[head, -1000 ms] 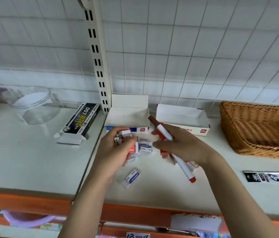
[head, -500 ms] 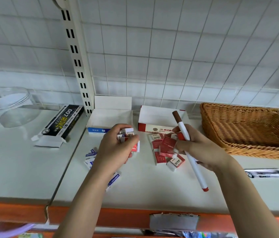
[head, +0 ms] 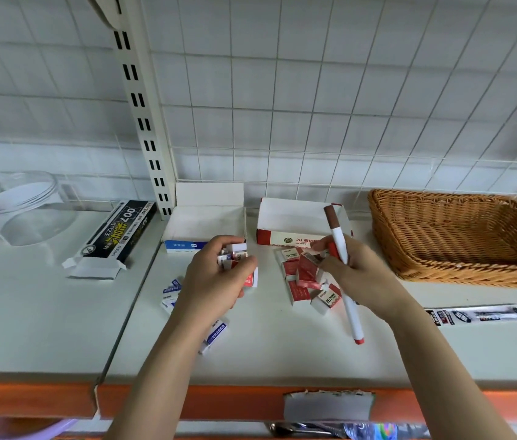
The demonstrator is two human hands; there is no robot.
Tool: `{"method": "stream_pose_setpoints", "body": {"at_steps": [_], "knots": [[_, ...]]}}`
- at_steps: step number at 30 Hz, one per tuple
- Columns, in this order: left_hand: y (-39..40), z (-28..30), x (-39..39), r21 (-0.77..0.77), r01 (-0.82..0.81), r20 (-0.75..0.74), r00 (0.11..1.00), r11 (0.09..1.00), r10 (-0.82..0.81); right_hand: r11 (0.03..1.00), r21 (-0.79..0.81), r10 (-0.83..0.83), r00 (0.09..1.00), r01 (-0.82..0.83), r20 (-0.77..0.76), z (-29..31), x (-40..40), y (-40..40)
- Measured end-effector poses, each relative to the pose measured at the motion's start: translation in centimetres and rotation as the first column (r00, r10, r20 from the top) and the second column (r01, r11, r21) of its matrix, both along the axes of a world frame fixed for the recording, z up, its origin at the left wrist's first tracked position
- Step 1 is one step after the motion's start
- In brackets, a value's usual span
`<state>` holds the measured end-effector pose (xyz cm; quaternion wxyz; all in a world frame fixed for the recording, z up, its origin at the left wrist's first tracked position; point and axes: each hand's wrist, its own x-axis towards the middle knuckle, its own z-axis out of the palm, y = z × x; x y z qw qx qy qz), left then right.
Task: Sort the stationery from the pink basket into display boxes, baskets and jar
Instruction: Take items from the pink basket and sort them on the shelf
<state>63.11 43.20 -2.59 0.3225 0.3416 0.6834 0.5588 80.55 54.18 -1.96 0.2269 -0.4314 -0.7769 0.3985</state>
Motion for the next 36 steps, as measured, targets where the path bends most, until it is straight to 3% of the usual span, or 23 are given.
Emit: {"method": "stream_pose_setpoints", "body": {"at_steps": [5,14,23,31,36], "knots": [[-0.6,0.1,-0.3,0.017,-0.009,-0.009,1.0,1.0,0.009,0.994,0.108,-0.026,0.997,0.034,-0.077,0.7,-0.9,-0.4],[-3.9,0.1,-3.1,-0.017,-0.114,0.003,0.994,0.993,0.114,0.975,-0.157,0.143,0.986,-0.155,-0.087,0.6,-7.6,-3.7],[-7.0,0.5,-6.4,-0.023,-0.186,0.188,0.964,0.982,0.187,0.958,-0.075,0.281,0.959,-0.277,0.039,0.3,-13.3,-5.2],[-5.9,-0.6,-6.7,-0.045,-0.14,-0.031,0.99,0.989,0.138,0.964,0.107,0.205,0.937,-0.243,0.283,1.2,-12.0,-5.3],[-4.2,-0.7,-5.8,-0.001,-0.094,0.003,0.996,0.996,0.094,0.982,0.07,0.163,0.969,-0.178,0.184,0.5,-10.4,-5.0]]}}
